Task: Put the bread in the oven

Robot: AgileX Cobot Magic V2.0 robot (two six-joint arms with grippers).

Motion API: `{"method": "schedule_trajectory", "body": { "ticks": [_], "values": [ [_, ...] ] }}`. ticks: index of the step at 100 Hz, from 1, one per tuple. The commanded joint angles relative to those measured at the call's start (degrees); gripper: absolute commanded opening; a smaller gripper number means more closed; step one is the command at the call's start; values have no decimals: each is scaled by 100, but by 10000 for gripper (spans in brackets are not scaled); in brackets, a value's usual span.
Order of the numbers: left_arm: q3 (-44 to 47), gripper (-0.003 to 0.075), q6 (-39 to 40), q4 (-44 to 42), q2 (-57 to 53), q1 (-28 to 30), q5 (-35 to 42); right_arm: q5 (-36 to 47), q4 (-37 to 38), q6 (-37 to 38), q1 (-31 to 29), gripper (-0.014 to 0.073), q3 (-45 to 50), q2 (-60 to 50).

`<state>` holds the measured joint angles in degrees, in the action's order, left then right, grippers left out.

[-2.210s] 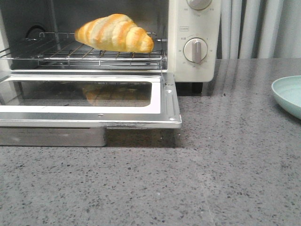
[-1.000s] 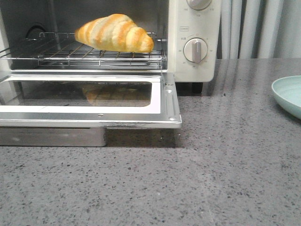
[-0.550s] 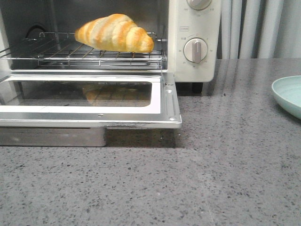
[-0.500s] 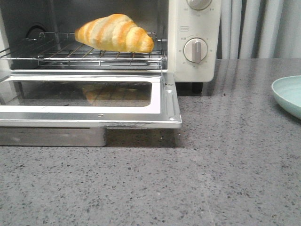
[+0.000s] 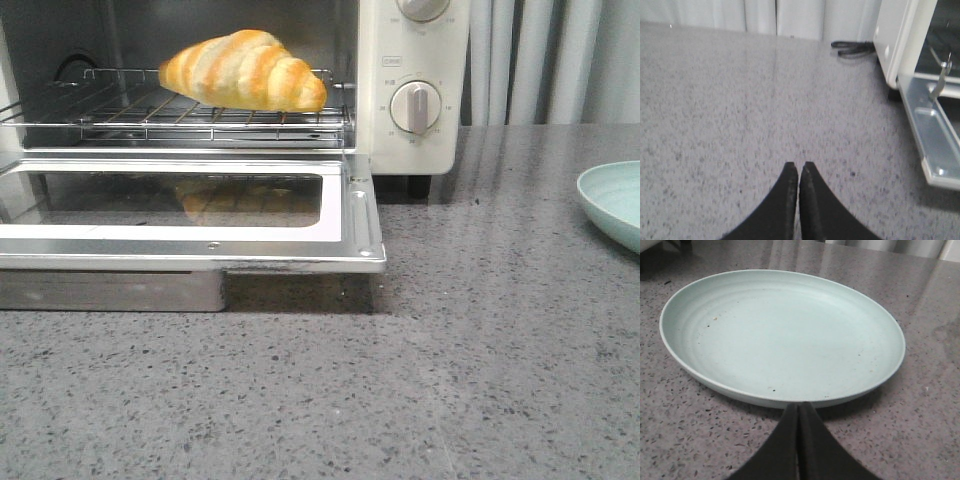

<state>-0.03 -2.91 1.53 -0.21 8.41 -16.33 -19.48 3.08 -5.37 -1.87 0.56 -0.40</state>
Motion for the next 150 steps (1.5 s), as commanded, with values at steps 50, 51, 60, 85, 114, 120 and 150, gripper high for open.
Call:
{"method": "schedule_trajectory", "body": {
  "ticks": [50,51,60,85,114,120,150],
  "values": [
    [133,-21,-120,-461,-171,-827,-77,166,-30,-42,-33,-76,66,-129],
    [133,-21,-120,-461,-171,-827,-77,166,-30,-42,-33,-76,66,-129],
    [133,-21,-81,-425,-171,-827,-66,166,-30,-42,-33,-76,66,-129],
    [133,-21,-68,-334,-171,-817,-47,166,-30,-42,-33,-76,66,-129],
    [133,-21,-68,-208,-171,-817,-22,166,-30,-42,-33,-76,66,-129],
    [133,-21,-68,-208,-171,-817,-22,166,-30,-42,-33,-76,66,-129],
    [133,-21,-68,-208,-171,-817,-22,166,-30,-42,-33,-76,66,-129]
  ]
}}
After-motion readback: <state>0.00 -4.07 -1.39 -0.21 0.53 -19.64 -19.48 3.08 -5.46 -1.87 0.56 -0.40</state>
